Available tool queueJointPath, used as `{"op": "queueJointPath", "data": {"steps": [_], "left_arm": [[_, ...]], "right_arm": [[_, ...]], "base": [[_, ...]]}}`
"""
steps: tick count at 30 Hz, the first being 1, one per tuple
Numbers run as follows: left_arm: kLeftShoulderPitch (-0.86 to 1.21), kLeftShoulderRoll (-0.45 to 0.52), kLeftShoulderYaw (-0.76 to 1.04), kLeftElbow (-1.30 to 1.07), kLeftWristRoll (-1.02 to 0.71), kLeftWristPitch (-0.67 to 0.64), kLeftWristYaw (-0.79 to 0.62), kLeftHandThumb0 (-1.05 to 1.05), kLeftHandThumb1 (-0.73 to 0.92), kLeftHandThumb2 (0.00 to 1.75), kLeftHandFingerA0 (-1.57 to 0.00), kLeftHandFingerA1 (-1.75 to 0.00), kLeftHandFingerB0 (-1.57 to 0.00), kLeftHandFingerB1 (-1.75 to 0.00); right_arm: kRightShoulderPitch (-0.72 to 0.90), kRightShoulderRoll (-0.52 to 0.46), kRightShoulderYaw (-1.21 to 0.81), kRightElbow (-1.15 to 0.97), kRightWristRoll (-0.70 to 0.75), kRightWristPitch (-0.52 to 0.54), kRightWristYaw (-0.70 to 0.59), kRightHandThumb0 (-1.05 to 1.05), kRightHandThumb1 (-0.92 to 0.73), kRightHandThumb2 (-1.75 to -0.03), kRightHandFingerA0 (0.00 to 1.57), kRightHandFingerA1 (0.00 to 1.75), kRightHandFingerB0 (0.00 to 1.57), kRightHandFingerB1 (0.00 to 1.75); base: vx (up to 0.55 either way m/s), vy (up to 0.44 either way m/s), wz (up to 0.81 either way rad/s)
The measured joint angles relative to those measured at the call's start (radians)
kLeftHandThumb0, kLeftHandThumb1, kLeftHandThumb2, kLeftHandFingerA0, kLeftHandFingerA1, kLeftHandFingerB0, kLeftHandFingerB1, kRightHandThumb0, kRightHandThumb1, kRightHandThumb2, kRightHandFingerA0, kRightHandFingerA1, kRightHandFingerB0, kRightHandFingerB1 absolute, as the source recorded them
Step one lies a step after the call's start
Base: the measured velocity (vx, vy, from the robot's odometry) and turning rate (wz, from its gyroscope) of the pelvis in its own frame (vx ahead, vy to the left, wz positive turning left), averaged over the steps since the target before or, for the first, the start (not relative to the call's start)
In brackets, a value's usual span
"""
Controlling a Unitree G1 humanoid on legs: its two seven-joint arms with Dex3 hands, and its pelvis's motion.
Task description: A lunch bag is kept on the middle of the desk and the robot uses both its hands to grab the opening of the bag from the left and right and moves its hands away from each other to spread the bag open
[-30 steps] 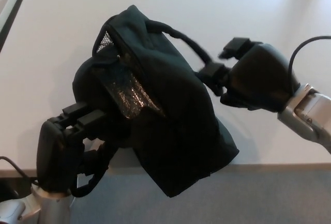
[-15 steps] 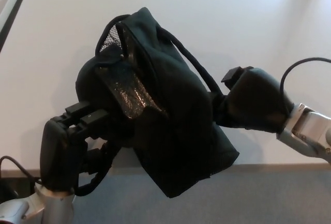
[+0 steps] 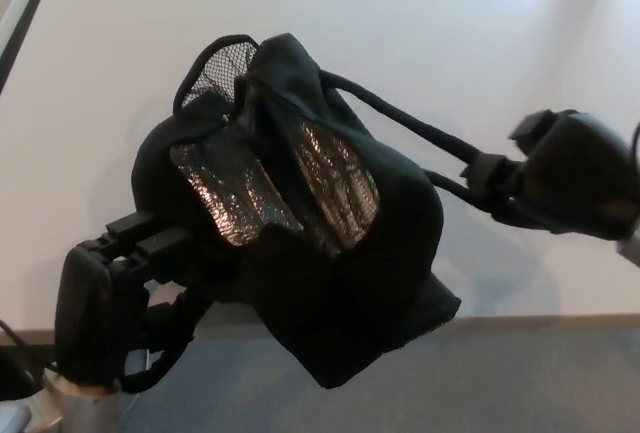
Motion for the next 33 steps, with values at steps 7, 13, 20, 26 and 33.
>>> {"op": "queueJointPath", "data": {"steps": [7,13,20,26,33], "left_arm": [[0.027,0.033,-0.001,0.012,0.003,-0.009,0.001,-0.06,0.51,0.91,-1.07,-1.15,-1.01,-0.89],[0.038,0.054,0.0,0.02,0.008,-0.024,-0.001,-0.06,0.51,0.93,-1.06,-1.24,-1.02,-0.85],[0.043,0.055,0.0,0.016,0.014,-0.036,-0.007,-0.08,0.49,0.95,-1.04,-1.3,-1.02,-0.87],[0.045,0.055,0.0,0.014,0.018,-0.041,-0.014,-0.08,0.46,1.03,-1.08,-1.15,-1.0,-0.89],[0.051,0.055,0.006,0.013,0.018,-0.044,-0.021,-0.09,0.48,1.02,-1.07,-1.18,-1.0,-0.9]], "right_arm": [[0.064,-0.077,-0.028,0.103,0.031,-0.067,-0.048,-0.48,-0.76,-0.69,0.95,1.6,0.92,1.3],[0.176,-0.104,-0.1,0.154,0.082,-0.122,-0.106,-0.46,-0.77,-0.68,0.9,1.6,0.88,1.3],[0.273,-0.104,-0.144,0.184,0.12,-0.153,-0.142,-0.44,-0.76,-0.69,0.88,1.63,0.87,1.38],[0.297,-0.102,-0.161,0.193,0.14,-0.164,-0.146,-0.46,-0.75,-0.69,0.91,1.6,0.88,1.35],[0.295,-0.102,-0.176,0.192,0.158,-0.168,-0.139,-0.44,-0.59,-0.99,1.14,1.32,0.93,1.13]], "base": [[0.0,0.0,0.0],[0.0,0.0,0.0],[0.0,0.0,0.0],[0.0,0.0,0.0],[0.0,0.0,0.0]]}}
